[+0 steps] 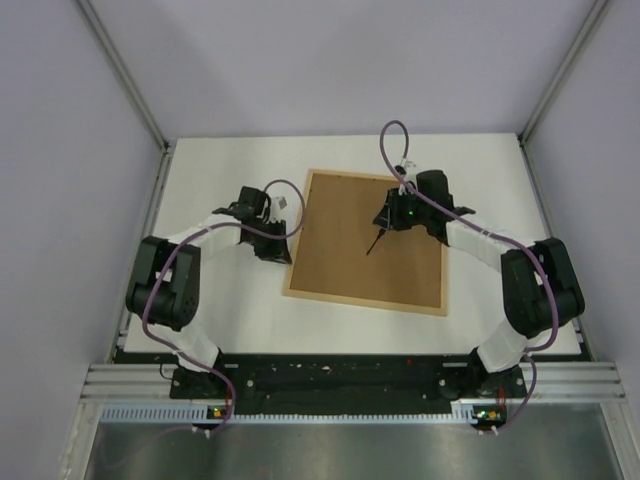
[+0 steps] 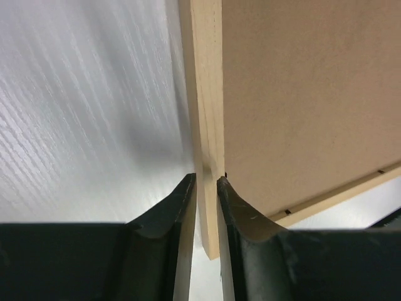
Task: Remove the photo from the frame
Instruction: Adjust the photo frame at the center of the board.
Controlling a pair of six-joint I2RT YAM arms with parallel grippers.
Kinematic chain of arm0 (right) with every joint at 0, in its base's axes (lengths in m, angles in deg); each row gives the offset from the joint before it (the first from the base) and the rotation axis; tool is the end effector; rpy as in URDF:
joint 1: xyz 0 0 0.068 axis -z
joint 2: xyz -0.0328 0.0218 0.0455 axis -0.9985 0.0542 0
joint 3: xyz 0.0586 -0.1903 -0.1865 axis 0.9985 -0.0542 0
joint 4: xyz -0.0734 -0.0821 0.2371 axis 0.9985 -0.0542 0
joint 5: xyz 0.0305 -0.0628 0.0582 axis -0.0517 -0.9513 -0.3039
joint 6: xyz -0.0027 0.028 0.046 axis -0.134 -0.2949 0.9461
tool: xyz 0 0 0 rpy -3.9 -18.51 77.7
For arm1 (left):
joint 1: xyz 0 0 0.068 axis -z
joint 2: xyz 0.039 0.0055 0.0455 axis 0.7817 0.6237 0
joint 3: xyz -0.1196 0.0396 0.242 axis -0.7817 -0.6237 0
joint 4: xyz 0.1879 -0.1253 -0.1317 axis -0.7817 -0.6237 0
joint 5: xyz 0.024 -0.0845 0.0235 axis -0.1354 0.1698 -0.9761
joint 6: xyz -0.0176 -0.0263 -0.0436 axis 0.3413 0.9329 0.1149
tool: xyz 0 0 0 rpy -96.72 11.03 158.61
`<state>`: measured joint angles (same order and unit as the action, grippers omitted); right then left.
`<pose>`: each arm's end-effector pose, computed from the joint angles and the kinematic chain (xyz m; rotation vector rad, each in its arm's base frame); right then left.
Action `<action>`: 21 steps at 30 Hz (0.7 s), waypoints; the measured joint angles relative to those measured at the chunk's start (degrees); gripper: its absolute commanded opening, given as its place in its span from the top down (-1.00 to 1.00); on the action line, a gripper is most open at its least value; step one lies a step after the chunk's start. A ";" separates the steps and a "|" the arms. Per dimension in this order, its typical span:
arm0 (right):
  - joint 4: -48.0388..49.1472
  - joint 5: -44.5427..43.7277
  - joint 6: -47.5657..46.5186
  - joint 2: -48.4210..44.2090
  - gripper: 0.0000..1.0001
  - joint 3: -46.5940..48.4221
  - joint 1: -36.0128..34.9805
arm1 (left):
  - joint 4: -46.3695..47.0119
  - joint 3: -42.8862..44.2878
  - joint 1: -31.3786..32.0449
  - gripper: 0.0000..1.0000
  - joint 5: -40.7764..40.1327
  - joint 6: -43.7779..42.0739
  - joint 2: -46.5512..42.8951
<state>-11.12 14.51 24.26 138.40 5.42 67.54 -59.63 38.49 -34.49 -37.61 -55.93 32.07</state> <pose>0.3299 0.1297 0.2146 -0.2888 2.2387 0.7424 0.3137 -0.1085 0.1700 0.2185 2.7481 -0.6301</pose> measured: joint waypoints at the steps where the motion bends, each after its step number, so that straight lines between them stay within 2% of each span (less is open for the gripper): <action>1: -0.04 -0.02 -0.04 -0.02 1.00 0.00 -0.04 | 0.57 -0.57 -0.94 1.00 1.25 0.44 -0.35; 6: -0.31 -0.04 -0.02 -0.02 1.00 0.00 -0.02 | 3.80 -1.88 -2.80 1.00 8.33 2.80 -1.75; 7: -0.35 -0.04 -0.02 -0.02 1.00 0.00 -0.02 | 4.33 -1.88 -2.78 0.86 9.35 2.91 -1.75; 9: -0.42 -0.04 -0.02 -0.02 1.00 0.00 -0.02 | 4.48 -1.68 -2.69 0.34 10.56 3.04 -1.75; 17: -4.59 0.68 0.31 1.44 1.00 3.74 0.55 | 1.42 8.26 -5.20 -0.04 8.59 2.16 1.49; 21: -6.08 2.60 2.21 3.93 1.00 7.87 1.62 | 1.14 13.81 -6.34 -0.06 5.22 0.76 4.87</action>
<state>-17.19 17.12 26.47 142.33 13.29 69.15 -58.50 52.30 -40.83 -32.39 -55.17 36.94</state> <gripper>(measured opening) 0.257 0.525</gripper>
